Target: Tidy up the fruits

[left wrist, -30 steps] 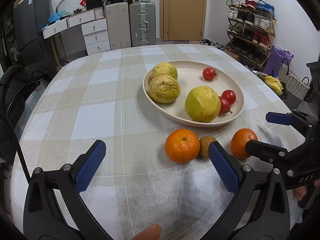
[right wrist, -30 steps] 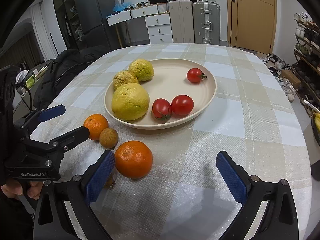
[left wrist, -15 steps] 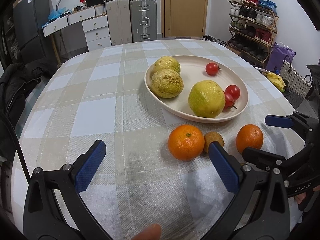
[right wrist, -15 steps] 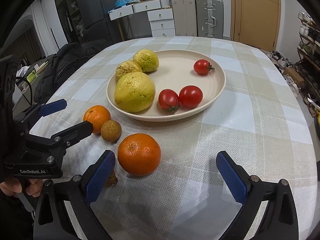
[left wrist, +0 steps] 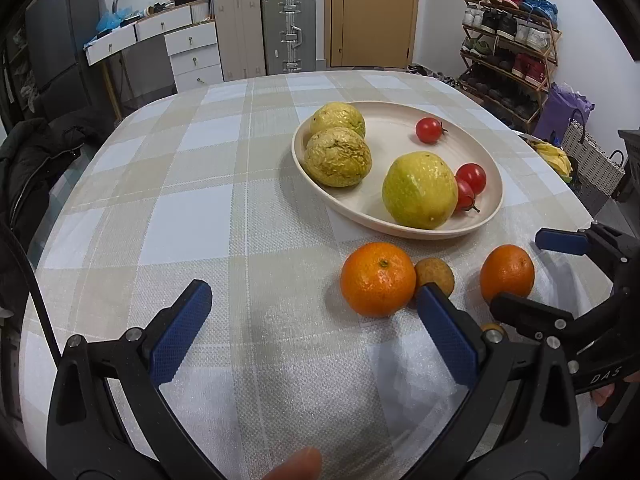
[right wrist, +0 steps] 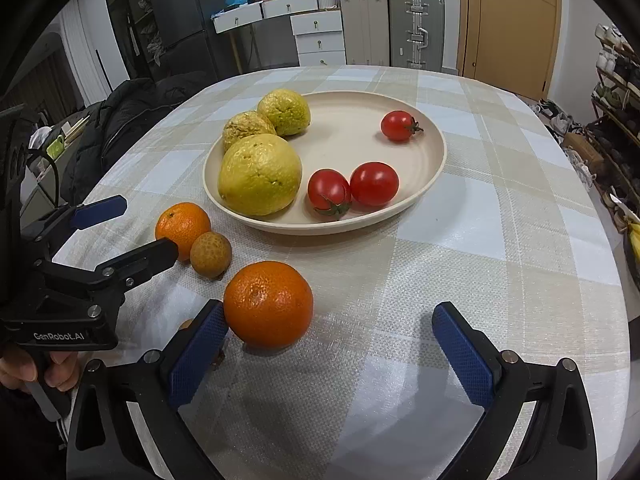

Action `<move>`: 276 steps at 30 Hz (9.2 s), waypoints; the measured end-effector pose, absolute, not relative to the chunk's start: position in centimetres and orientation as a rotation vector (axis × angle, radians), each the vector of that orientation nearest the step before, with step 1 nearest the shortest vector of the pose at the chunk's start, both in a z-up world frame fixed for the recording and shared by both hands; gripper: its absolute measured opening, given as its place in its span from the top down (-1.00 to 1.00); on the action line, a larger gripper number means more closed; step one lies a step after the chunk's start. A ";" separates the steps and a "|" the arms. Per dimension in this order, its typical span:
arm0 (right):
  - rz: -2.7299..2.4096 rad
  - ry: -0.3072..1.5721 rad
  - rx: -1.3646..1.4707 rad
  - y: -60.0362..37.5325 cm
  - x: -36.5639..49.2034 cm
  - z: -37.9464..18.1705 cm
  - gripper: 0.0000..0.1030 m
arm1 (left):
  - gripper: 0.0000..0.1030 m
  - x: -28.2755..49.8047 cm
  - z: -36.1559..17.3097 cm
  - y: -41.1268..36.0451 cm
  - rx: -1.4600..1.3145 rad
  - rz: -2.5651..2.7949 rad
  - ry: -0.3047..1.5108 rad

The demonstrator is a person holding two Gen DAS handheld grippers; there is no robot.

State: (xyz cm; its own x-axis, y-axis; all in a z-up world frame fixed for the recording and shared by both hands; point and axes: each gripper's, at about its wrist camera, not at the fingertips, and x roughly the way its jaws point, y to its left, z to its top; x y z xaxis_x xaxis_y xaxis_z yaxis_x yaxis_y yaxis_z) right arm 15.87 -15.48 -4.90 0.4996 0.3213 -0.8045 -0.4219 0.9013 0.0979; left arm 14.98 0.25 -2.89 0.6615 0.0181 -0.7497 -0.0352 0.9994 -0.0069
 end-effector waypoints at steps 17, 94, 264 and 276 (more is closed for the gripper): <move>0.580 0.936 -0.119 -14.3 14.7 -4.5 0.02 | -0.98 14.2 -2.2 -0.3 -0.014 0.022 0.841; 0.553 0.727 0.039 -17.4 14.8 0.2 0.17 | 0.55 13.0 1.5 -2.3 -0.092 -0.160 0.696; 0.643 0.868 -0.252 -8.0 14.0 -4.1 0.48 | -0.97 13.9 -0.2 4.1 -0.153 0.068 0.734; 0.607 0.801 -0.143 -12.7 14.2 -0.9 0.48 | -0.97 14.4 -1.0 2.8 -0.143 0.043 0.776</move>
State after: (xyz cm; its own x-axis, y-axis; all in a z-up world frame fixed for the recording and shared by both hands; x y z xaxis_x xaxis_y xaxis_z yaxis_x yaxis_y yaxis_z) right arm 14.25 -12.72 -0.94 0.5371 0.4554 -0.7100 -0.5606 0.8217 0.1029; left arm 14.44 2.83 -1.05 0.7137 -0.0141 -0.7003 -0.0910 0.9895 -0.1126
